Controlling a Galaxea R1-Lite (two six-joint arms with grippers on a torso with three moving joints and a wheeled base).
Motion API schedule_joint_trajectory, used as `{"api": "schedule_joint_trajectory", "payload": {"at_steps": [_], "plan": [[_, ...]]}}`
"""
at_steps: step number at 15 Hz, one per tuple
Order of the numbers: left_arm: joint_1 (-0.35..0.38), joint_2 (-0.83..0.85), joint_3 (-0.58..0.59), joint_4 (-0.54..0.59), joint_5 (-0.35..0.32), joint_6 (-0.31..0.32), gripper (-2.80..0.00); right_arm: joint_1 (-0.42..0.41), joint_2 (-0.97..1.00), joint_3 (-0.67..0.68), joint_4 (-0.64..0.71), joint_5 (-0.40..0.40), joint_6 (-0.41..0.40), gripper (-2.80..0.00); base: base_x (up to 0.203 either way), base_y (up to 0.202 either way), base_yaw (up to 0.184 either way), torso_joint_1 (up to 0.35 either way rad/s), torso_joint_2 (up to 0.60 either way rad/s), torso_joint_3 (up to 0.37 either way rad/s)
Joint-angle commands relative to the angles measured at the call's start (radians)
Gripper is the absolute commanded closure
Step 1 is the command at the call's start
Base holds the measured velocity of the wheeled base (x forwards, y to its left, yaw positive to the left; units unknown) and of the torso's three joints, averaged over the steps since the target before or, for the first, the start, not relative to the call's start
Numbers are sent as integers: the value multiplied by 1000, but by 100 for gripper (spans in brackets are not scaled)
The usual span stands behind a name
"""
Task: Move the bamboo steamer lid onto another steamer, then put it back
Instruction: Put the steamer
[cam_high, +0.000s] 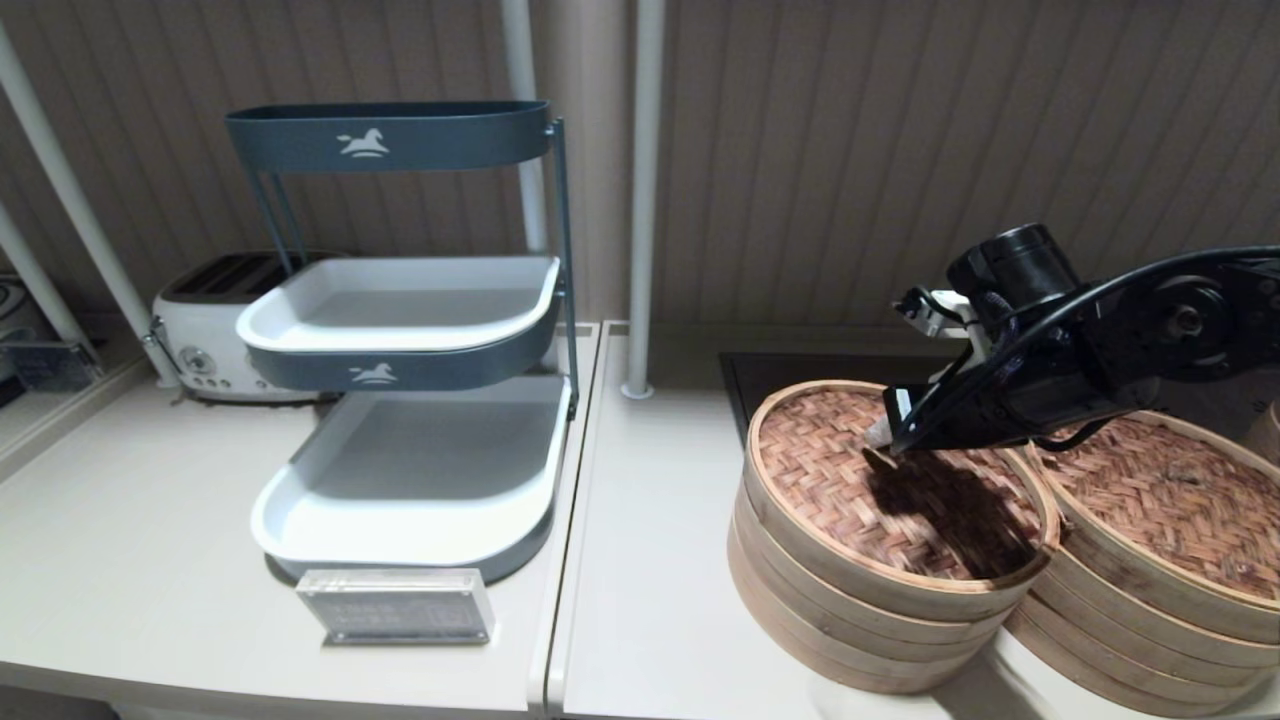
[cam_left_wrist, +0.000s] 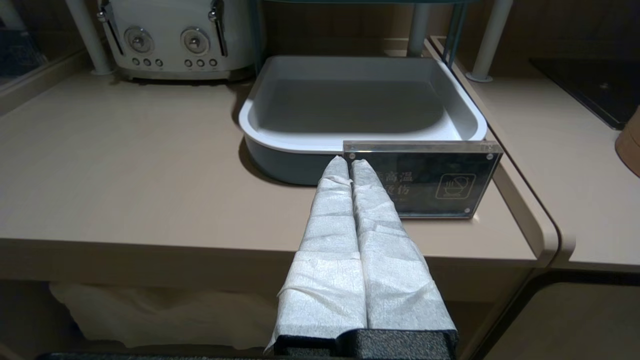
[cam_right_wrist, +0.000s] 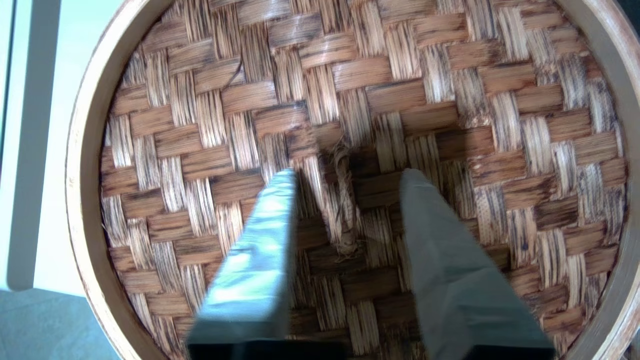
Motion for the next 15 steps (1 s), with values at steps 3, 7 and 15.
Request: {"api": "schedule_joint_trajectory", "payload": {"at_steps": [3,7,15], "plan": [[0,-3,28,0,1,1,0,1,8,-6,3,-1,0,-280,0,0,0,0,0,0],[0,-3,28,0,0,1,0,-6,-25,-33,2,-4,0,-280,0,0,0,0,0,0],[0,-3,28,0,0,0,0,-12,-269,-56,66,-21,-3,-280,0,0,0,0,0,0]]}}
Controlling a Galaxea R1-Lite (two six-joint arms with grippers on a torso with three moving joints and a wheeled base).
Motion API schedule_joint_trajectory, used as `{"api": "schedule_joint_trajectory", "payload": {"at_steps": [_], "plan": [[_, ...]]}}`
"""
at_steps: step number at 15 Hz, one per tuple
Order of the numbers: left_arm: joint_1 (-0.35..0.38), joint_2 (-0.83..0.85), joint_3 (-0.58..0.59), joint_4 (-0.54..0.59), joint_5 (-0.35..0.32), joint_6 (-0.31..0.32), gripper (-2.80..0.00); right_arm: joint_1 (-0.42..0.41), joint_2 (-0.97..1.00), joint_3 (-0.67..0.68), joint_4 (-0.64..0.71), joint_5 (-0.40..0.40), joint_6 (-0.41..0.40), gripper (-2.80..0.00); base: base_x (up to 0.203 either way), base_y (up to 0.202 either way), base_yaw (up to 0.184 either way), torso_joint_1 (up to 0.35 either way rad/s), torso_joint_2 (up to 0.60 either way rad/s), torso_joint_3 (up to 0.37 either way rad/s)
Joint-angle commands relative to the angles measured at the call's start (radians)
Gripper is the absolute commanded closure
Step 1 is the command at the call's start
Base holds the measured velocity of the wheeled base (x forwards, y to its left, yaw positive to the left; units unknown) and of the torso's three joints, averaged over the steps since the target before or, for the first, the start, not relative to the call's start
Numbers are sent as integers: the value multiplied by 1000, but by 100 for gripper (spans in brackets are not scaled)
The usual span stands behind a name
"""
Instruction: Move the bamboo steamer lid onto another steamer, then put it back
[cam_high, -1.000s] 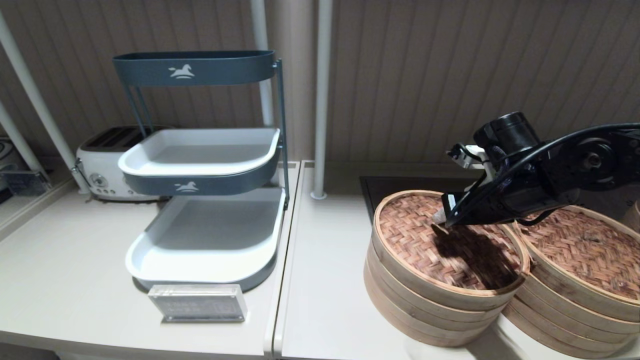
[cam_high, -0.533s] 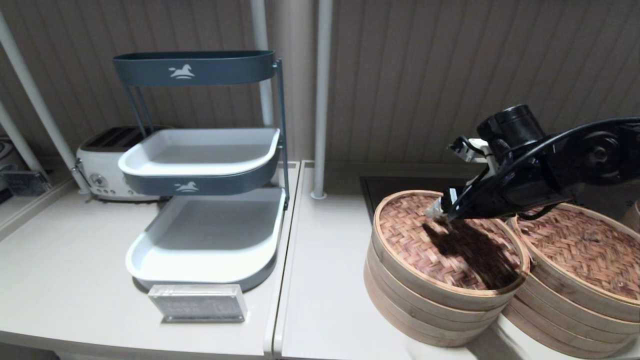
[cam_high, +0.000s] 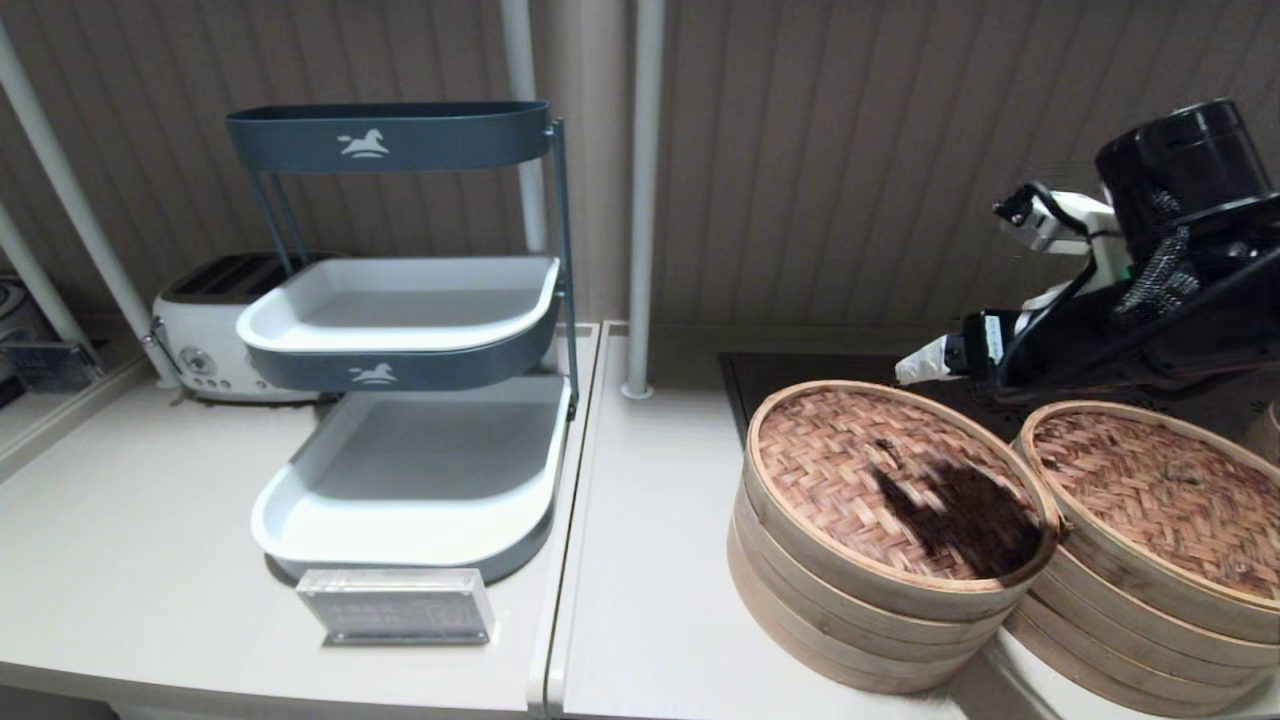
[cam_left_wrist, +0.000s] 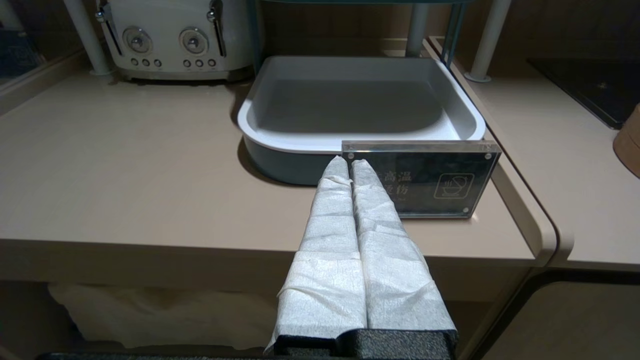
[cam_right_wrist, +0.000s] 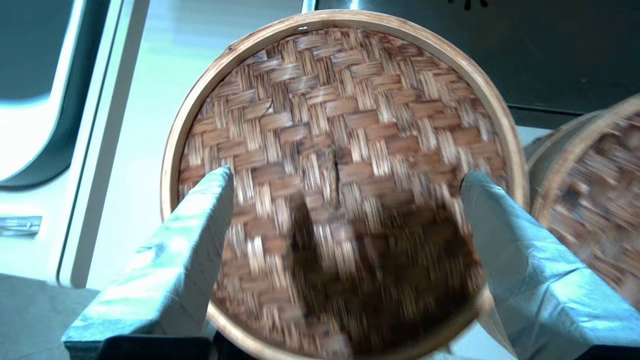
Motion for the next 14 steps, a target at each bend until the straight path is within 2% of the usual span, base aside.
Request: {"api": "schedule_joint_trajectory", "payload": {"at_steps": [1,3,4,11,14], "plan": [[0,-3,28,-1,-1,1,0,-7,-92,9,16,-1,1,-280,0,0,0,0,0,0],[0,-2,28,-1,-1,0,0,-18,-149,48,24,-2,0,-280,0,0,0,0,0,0],[0,-2,28,-1,0,2,0,-24,-180,75,25,-2,0,0,0,0,0,0,0,0],[0,-3,28,-1,0,1,0,-53,-431,266,70,-3,2,0,0,0,0,0,0,0],[0,-2,28,-1,-1,1,0,-113,-557,378,75,-7,1,0,0,0,0,0,0,0]]}}
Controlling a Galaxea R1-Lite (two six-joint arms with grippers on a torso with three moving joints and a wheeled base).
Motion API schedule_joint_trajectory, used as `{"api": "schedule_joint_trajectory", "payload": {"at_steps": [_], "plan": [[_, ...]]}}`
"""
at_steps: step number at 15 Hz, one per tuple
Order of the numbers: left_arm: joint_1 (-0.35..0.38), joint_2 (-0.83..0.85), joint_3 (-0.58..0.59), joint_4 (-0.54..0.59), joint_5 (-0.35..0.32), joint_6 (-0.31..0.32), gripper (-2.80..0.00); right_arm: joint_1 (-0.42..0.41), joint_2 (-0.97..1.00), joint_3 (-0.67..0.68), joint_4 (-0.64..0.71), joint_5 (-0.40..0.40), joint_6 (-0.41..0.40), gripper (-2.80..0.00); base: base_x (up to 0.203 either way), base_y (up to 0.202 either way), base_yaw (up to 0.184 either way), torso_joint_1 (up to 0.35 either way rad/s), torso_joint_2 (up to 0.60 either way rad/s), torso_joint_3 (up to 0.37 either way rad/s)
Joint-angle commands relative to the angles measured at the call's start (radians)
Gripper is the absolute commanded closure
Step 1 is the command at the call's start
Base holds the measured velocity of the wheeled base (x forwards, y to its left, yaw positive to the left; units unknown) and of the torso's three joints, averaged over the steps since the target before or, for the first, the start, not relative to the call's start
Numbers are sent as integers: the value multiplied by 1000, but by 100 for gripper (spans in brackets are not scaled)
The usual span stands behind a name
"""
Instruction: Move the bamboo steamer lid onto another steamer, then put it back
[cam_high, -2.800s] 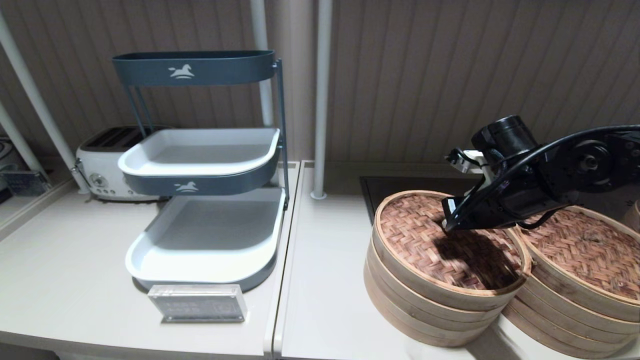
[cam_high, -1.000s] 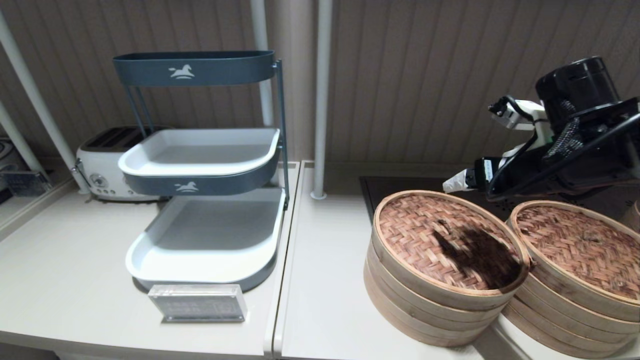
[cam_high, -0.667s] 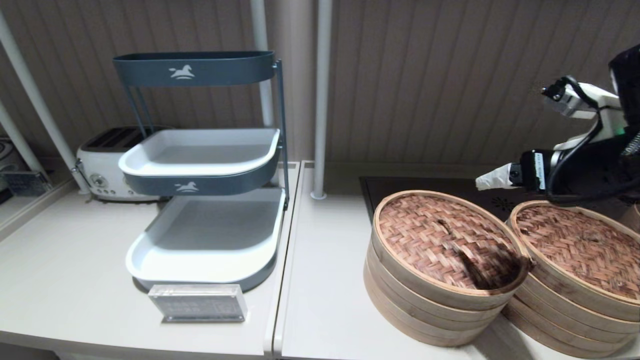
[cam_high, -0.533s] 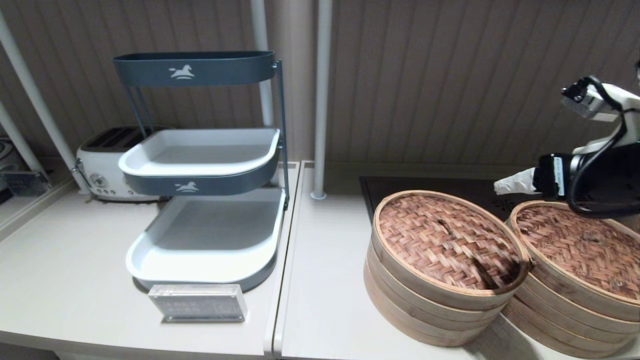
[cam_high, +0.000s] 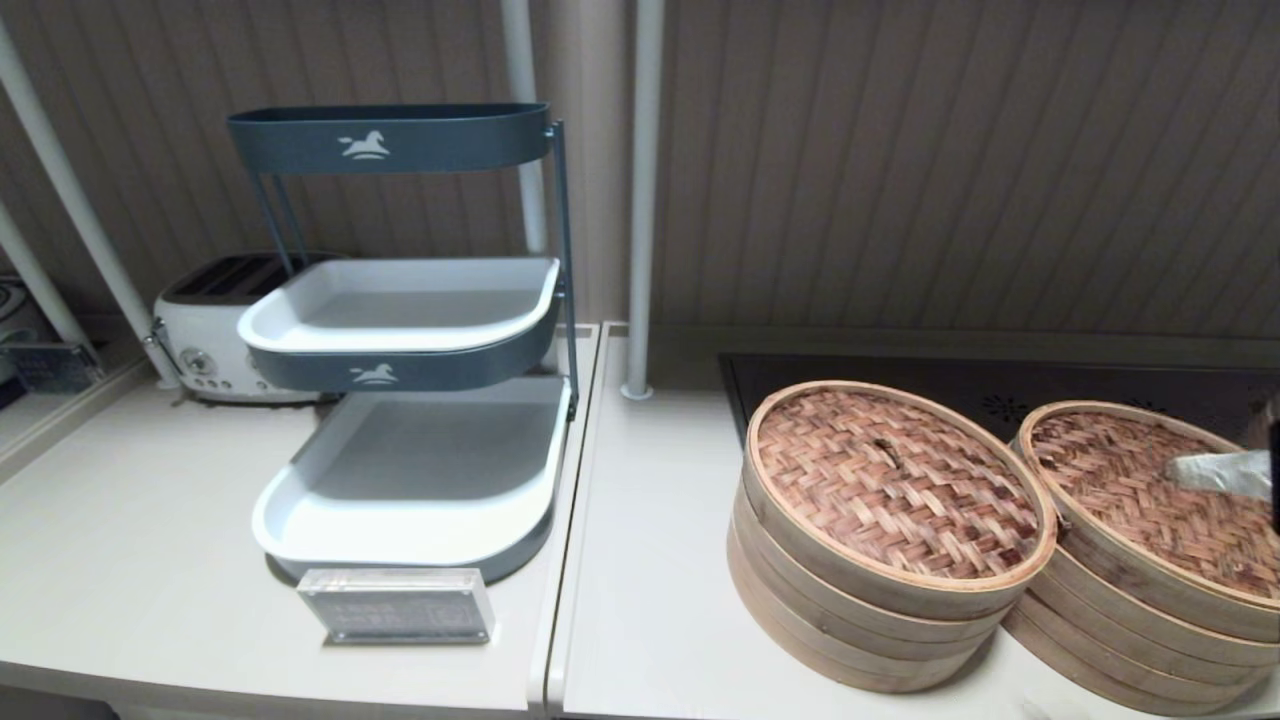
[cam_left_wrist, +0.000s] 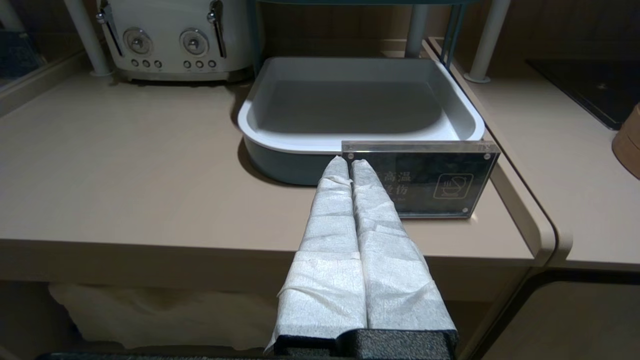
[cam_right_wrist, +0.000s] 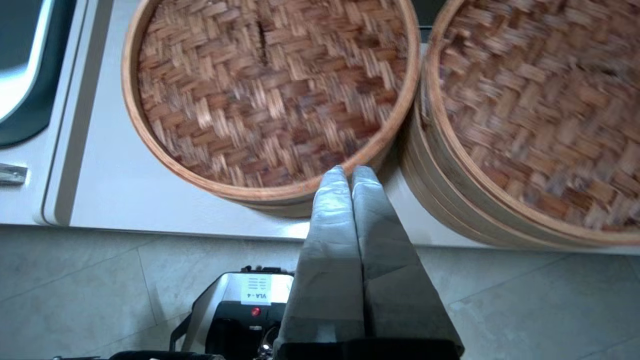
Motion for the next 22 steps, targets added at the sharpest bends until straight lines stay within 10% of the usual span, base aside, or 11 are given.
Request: {"api": "schedule_joint_trajectory", "payload": {"at_steps": [1,22], "plan": [[0,-3,28,-1,0,1,0,-23,-120,77,4,-2,0,0,0,0,0,0,0,0],[0,-3,28,0,-1,0,0,-133,-1000,858,-95,-8,-182,0,0,0,0,0,0,0]]}}
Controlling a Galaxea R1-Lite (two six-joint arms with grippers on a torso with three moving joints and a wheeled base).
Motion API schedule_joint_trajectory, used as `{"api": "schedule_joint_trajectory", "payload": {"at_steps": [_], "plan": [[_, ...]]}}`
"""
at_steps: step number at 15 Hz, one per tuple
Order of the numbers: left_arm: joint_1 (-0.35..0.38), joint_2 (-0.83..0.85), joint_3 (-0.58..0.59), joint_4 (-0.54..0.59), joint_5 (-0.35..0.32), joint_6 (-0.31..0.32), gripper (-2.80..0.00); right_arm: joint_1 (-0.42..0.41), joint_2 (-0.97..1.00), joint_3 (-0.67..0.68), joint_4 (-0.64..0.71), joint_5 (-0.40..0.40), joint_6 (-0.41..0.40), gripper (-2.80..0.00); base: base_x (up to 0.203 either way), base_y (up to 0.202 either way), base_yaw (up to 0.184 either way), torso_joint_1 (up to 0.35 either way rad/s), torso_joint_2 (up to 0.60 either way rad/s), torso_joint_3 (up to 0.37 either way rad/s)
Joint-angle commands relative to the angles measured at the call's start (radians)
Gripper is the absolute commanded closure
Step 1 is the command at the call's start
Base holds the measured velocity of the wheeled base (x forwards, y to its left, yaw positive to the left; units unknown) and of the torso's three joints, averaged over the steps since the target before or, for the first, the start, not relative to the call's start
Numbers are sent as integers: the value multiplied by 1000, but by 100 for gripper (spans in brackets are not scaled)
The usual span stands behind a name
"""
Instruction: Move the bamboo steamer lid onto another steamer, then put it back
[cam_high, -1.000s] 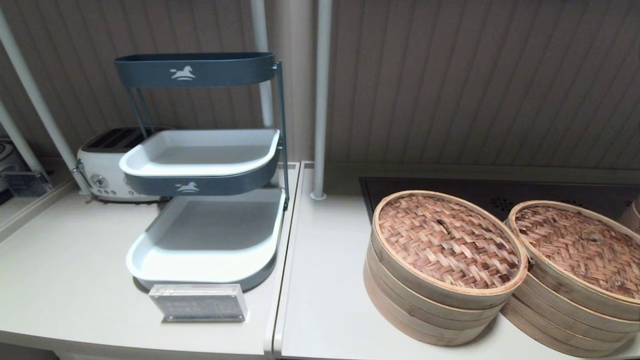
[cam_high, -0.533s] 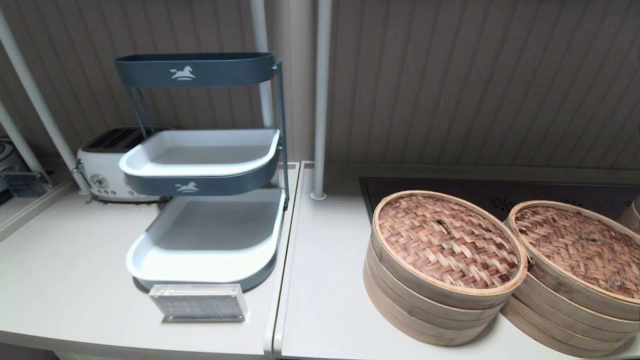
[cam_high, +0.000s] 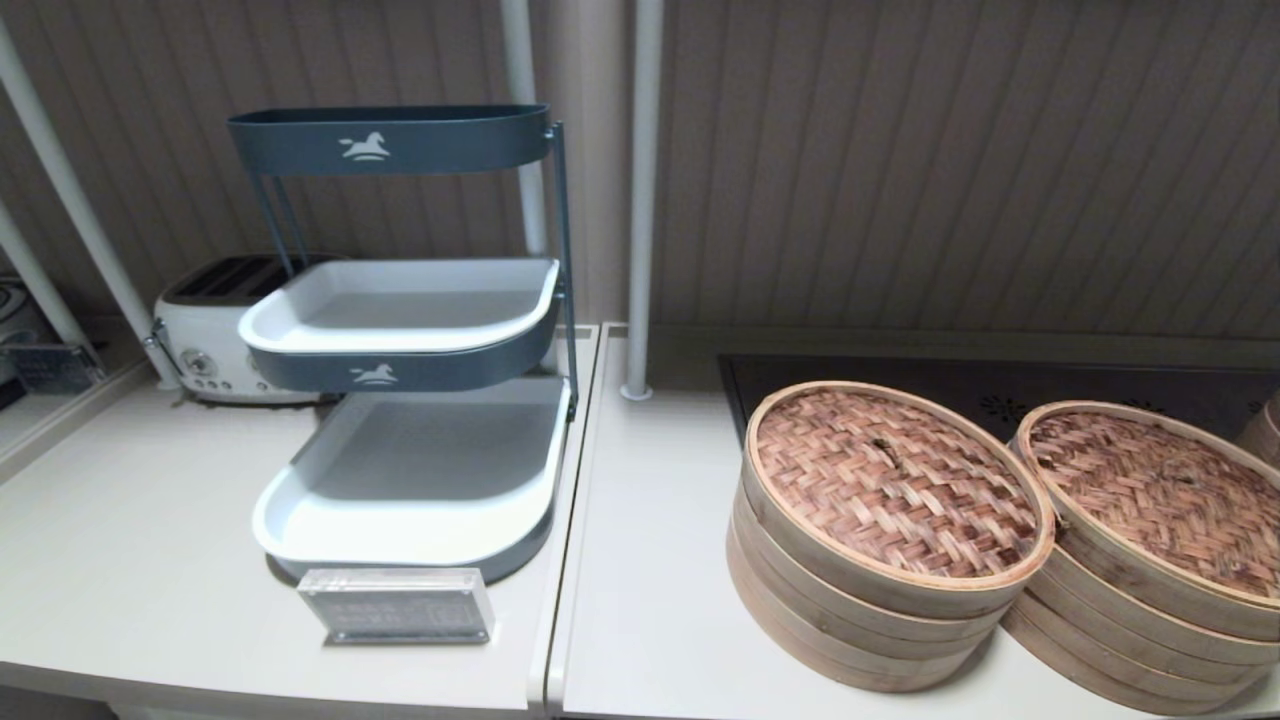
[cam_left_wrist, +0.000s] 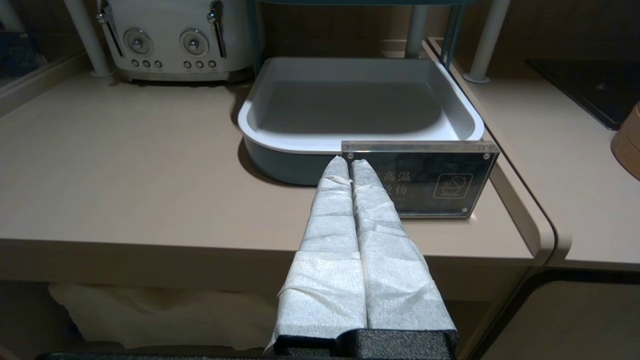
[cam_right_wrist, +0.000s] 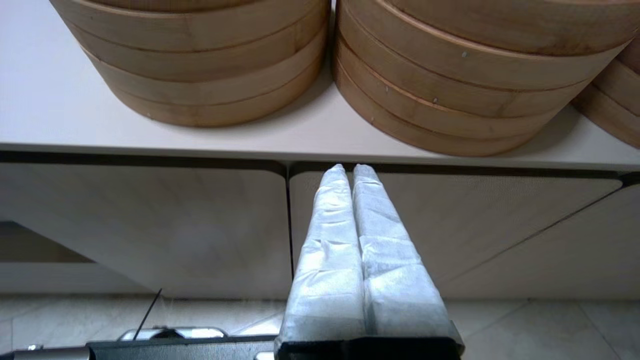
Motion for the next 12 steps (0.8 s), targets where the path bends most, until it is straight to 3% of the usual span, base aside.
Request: {"api": "schedule_joint_trajectory", "payload": {"at_steps": [1,5,7,9,12], "plan": [[0,-3,28,0,0,0,0,-2,-69,10,6,8,-1,0,0,0,0,0,0,0],[0,-3,28,0,0,1,0,-3,-120,30,-33,27,-3,0,0,0,0,0,0,0],[0,-2,28,0,0,0,0,-2,-119,111,-220,62,-22,0,0,0,0,0,0,0],[0,-2,28,0,1,1,0,-2,-118,147,-260,89,-99,0,0,0,0,0,0,0],[0,-2,28,0,0,0,0,-2,-119,154,-278,93,-104,0,0,0,0,0,0,0]]}}
